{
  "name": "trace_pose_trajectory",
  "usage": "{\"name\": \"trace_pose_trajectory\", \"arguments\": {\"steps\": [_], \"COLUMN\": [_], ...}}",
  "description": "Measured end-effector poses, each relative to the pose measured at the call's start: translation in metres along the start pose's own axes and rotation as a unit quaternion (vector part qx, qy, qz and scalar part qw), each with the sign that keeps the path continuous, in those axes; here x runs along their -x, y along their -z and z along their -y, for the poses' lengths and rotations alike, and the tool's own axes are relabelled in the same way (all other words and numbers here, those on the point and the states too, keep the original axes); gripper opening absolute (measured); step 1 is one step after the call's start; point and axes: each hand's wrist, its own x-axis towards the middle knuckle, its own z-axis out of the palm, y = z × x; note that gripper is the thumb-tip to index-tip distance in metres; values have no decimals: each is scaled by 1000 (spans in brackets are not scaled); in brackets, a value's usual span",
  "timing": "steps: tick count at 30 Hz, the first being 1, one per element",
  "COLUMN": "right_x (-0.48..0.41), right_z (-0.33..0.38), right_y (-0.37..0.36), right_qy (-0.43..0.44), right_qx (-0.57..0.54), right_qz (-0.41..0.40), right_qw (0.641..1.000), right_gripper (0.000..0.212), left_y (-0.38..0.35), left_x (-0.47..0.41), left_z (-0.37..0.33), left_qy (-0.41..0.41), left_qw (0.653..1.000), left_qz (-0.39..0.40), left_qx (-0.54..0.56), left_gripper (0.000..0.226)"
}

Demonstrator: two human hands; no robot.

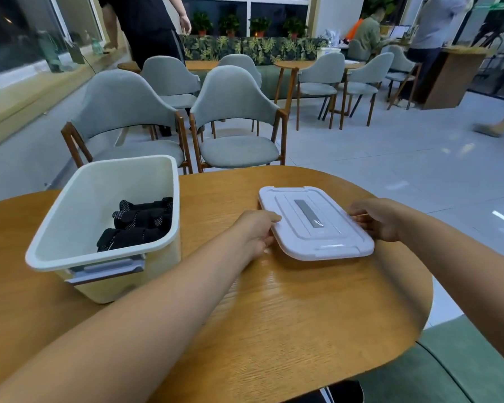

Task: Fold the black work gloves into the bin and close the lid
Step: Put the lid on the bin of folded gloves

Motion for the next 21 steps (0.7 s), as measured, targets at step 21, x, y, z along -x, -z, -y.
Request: {"name": "trace_pose_trajectory", "arguments": {"steps": [21], "right_x": [111], "right_z": [115], "right_y": [-145], "right_qy": [205], "right_qx": [-108], "right_qz": [154], "right_qw": [961], "right_gripper": [25], "left_y": [184], "left_x": [123], "left_z": [-139], "left_qy": [-211], "left_qw": [944], "left_qz": [-113], "left_qx": [-226], "left_gripper": [23]}}
